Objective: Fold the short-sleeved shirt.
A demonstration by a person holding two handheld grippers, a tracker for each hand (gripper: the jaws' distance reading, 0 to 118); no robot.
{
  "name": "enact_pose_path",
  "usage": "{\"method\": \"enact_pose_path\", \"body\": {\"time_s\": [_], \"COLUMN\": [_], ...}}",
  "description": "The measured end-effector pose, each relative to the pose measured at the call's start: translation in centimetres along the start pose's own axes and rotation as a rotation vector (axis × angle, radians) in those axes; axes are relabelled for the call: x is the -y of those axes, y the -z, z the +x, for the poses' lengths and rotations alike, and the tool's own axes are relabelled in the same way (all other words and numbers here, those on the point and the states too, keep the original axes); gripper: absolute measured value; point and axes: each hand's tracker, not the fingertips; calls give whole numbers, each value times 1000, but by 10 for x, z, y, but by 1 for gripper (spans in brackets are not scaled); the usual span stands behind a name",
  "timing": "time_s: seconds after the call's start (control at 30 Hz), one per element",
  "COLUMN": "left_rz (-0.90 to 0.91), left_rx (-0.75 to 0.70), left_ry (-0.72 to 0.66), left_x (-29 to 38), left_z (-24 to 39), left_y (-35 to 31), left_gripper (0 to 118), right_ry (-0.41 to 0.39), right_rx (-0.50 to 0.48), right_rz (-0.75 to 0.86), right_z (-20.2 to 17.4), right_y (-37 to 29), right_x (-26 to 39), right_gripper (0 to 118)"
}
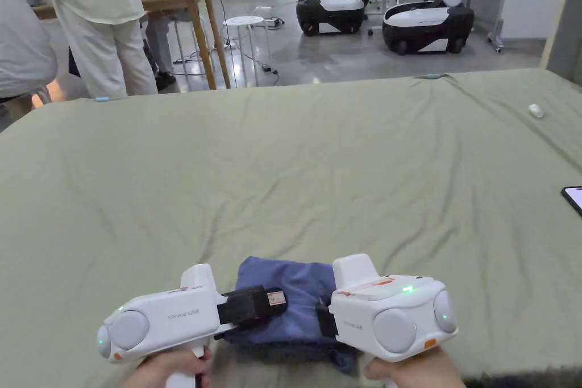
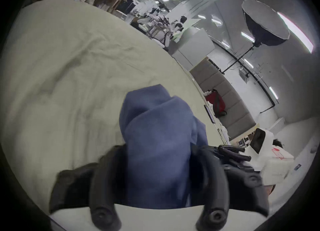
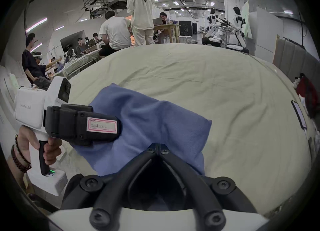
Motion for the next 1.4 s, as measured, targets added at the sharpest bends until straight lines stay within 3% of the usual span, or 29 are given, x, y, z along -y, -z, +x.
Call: {"method": "enact_pose_path", "body": {"time_s": [0.07, 0.13, 0.2, 0.3, 0.4, 0.47, 0.63, 0.73, 0.93, 1.0, 1.1, 1.13, 1.23, 1.33, 1.4], "left_rz": [-2, 3, 8, 39, 76, 85, 157, 170, 145, 141, 135, 141, 192, 227, 283], "left_rx": [3, -2, 9, -13, -70, -86, -203, -298, -373, -369, -397, -414, -410, -437, -507], "left_ry": [26, 49, 35, 61, 62, 53, 76, 77, 40, 29, 13, 34, 91, 50, 84], "left_x": [0, -3, -13, -29, -48, -55, -88, -109, -133, -137, -137, -137, -134, -137, -138], "left_z": [3, -1, -21, -47, -84, -100, -177, -231, -298, -308, -305, -298, -290, -276, -263], "left_y": [-7, -16, -24, -48, -83, -112, -200, -246, -299, -298, -299, -297, -307, -312, -314], "left_gripper": [43, 39, 39, 39, 39, 39, 39, 38, 38, 53, 111, 118, 118, 118, 117], "right_ry": [7, -41, -96, -100, -176, -185, -253, -255, -321, -326, -327, -327, -325, -320, -321], "right_rx": [13, 32, 44, 24, 51, 49, -37, -101, -154, -159, -146, -141, -138, -134, -130], "right_rz": [-6, 10, 21, 40, 129, 157, 174, 171, 154, 138, 116, 114, 108, 108, 116], "right_z": [-7, -21, -36, -64, -100, -122, -187, -217, -246, -247, -248, -247, -246, -246, -242], "right_y": [1, 0, 2, 10, 16, 24, 71, 92, 122, 132, 138, 139, 140, 129, 123], "right_x": [-5, -12, -18, -32, -49, -62, -95, -106, -104, -103, -101, -101, -99, -102, -104], "right_gripper": [0, 0, 0, 0, 0, 0, 0, 0, 0, 0, 0, 0, 0, 0, 0]}}
